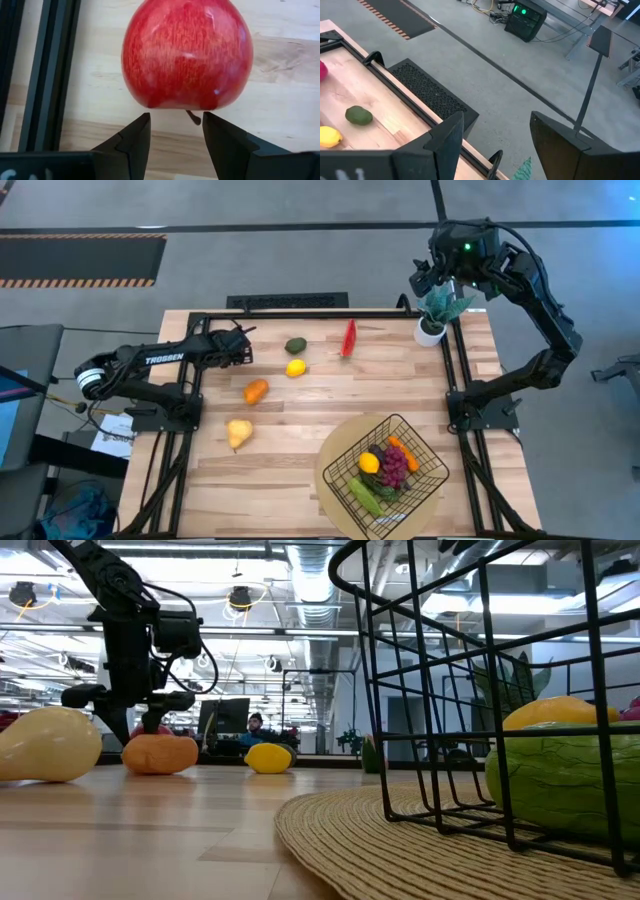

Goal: Build produce basket
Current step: Put the apple into the mesh basket

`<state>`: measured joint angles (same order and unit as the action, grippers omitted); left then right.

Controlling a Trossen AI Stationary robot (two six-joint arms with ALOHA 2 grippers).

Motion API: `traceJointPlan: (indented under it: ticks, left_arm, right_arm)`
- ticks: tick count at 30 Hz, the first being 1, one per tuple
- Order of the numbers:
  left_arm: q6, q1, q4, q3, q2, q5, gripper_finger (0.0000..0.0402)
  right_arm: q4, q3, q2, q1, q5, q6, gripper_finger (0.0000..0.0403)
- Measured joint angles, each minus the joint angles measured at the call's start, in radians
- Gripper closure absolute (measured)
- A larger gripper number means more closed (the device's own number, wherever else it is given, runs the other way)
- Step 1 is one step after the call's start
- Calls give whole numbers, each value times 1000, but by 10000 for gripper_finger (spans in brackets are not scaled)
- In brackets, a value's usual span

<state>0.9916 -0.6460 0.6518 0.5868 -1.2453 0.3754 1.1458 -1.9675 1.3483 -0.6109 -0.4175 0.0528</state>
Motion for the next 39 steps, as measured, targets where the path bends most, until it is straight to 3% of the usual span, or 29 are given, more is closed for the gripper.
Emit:
traceJointPlan:
  ticks: [14, 26, 39]
  left_arm:
    - [23, 0, -29, 0, 0, -7, 235]
    - [55, 0, 68, 0, 0, 22, 235]
    - [46, 0, 24, 0, 0, 30, 235]
  right_arm:
    - [10, 0, 0, 34, 0, -3, 155]
    - [14, 0, 0, 35, 0, 1, 155]
    - [14, 0, 0, 35, 0, 0, 155]
